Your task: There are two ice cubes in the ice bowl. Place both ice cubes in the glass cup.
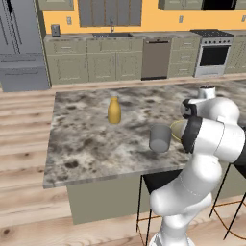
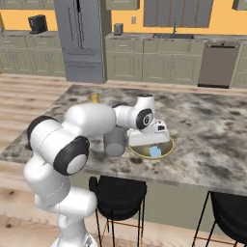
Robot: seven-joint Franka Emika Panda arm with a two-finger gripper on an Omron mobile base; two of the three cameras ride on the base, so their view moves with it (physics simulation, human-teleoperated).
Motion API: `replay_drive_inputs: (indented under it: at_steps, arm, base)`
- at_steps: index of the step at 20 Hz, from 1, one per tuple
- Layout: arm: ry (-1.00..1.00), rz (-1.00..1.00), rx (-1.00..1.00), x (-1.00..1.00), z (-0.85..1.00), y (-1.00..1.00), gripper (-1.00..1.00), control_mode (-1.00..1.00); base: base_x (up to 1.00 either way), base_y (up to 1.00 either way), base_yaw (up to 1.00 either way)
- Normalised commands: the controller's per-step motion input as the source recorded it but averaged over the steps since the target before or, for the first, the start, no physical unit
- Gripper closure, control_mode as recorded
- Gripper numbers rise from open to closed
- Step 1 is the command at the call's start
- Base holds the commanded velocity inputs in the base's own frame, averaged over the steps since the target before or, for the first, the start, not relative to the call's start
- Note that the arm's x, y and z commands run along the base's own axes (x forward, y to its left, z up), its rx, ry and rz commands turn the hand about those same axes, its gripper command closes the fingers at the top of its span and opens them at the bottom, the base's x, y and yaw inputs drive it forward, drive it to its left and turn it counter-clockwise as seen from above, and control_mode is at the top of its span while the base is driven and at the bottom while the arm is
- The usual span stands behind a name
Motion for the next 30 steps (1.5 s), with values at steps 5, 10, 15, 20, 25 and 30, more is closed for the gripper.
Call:
replay_drive_inputs:
  at_steps: [5,10,15,20,25,30]
  arm:
    - [0.0,0.0,0.0,0.41,-0.18,-0.02,-1.0,-1.0]
    - [0.0,0.0,0.0,0.38,-0.15,-0.03,-1.0,-1.0]
    - [0.0,0.0,0.0,0.17,-0.33,-0.06,-1.0,-1.0]
    - [0.0,0.02,-0.02,0.18,-0.28,-0.14,-1.0,-1.0]
    - [0.0,0.03,-0.04,0.2,-0.35,-0.16,-1.0,-1.0]
    - [0.03,0.02,0.0,0.06,-0.18,-0.02,1.0,-1.0]
  base:
    - [0.0,0.0,0.0]
    - [0.0,0.0,0.0]
    - [0.0,0.0,0.0]
    - [0.0,0.0,0.0]
    - [0.0,0.0,0.0]
    - [0.0,0.0,0.0]
